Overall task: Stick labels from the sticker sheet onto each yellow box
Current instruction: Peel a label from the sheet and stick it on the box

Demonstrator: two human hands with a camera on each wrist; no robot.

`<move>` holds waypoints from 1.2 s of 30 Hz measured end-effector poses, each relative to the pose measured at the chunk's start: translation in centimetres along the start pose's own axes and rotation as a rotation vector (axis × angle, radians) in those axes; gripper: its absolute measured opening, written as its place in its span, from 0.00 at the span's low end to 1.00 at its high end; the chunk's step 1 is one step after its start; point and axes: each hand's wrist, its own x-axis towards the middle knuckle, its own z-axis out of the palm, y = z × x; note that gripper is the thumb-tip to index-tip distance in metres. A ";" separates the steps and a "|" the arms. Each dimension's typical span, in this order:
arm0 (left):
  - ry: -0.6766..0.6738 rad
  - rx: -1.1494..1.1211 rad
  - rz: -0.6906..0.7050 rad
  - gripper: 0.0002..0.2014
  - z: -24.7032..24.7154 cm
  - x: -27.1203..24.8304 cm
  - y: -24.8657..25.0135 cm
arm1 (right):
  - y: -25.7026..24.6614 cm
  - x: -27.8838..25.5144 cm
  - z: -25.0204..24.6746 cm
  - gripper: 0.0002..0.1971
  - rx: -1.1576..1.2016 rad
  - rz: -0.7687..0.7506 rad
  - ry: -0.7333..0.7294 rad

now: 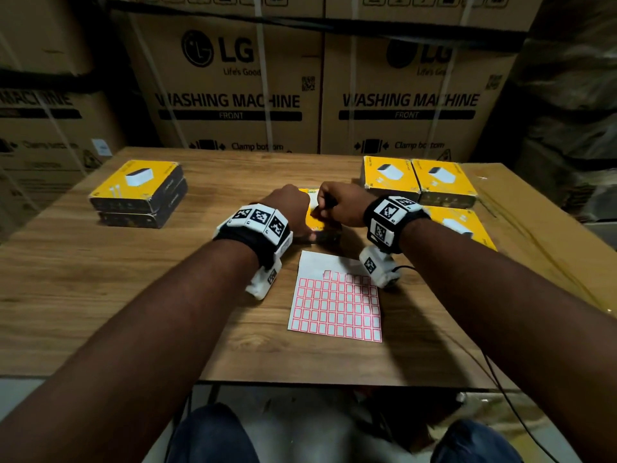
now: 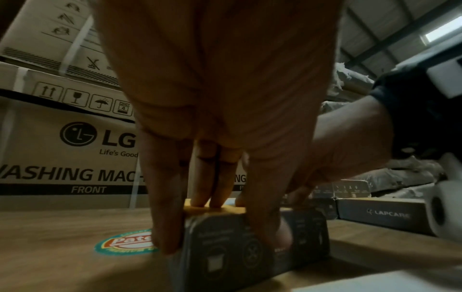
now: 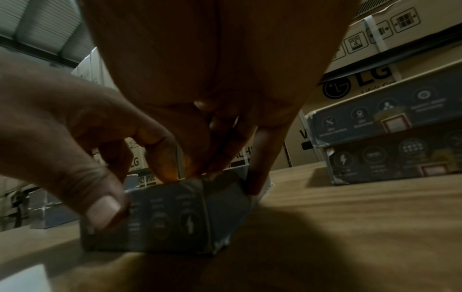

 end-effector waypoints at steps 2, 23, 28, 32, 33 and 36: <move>-0.021 0.015 0.007 0.24 -0.3 -0.2 -0.2 | 0.3 -0.2 0.3 0.09 0.055 0.012 0.000; -0.085 -0.088 -0.015 0.33 -1.2 -1.4 -1.1 | 0.1 -1.0 0.2 0.21 -0.197 -0.076 -0.109; -0.069 -0.156 -0.032 0.32 -1.3 -2.2 -0.9 | 0.3 -1.1 0.3 0.27 -0.339 -0.043 -0.061; 0.014 -0.179 -0.001 0.27 0.1 -3.1 -0.5 | 0.5 -1.1 0.1 0.26 -0.381 -0.037 -0.022; 0.024 -0.197 0.007 0.25 0.3 -3.4 -0.4 | 0.5 -1.1 0.0 0.26 -0.392 -0.032 -0.017; 0.001 -0.217 0.040 0.18 0.2 -3.8 -0.2 | 0.3 -1.0 0.1 0.28 -0.398 0.030 -0.001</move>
